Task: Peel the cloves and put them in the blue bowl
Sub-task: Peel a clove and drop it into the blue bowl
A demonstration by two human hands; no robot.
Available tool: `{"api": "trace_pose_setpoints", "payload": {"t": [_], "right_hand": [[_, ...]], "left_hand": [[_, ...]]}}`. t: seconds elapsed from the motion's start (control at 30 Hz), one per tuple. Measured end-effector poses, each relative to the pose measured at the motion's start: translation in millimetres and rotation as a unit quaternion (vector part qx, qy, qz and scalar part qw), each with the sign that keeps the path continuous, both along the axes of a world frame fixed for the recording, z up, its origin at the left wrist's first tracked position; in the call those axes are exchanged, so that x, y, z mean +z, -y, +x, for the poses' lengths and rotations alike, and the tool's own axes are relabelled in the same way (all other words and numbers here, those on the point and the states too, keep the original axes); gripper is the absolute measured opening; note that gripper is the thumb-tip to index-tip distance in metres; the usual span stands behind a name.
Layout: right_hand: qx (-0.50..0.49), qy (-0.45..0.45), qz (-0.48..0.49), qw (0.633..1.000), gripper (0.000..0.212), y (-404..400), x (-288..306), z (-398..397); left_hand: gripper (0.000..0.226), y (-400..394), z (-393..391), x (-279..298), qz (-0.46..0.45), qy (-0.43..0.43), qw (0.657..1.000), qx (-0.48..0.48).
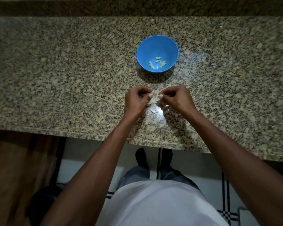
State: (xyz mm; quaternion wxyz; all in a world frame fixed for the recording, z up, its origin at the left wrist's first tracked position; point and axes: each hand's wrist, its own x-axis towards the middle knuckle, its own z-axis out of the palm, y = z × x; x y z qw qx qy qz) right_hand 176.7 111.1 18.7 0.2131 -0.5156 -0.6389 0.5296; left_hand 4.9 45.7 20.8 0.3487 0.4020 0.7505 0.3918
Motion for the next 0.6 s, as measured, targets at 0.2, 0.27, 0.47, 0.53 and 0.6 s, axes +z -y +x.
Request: {"api": "trace_pose_setpoints", "payload": {"t": [0.2,0.27,0.47,0.53,0.6], "right_hand": [[0.120,0.243,0.217,0.938,0.018,-7,-9,-14],[0.139,0.290,0.241,0.916,0.016,-7,-11,-17],[0.188,0.351,0.286,0.871,0.029,0,-5,-24],[0.200,0.354,0.300,0.863,0.024,7,-4,-28],[0.208,0.359,0.308,0.856,0.022,12,-4,-31]], "left_hand": [[0.025,-6,-52,-21,-0.027,-0.132,0.991,0.005],[0.024,-6,-57,-26,-0.036,-0.153,0.987,-0.028],[0.023,-4,-48,-36,-0.024,-0.183,0.976,-0.112],[0.024,-3,-47,-37,-0.016,-0.194,0.974,-0.119],[0.025,-3,-48,-38,-0.015,-0.195,0.974,-0.118]]}}
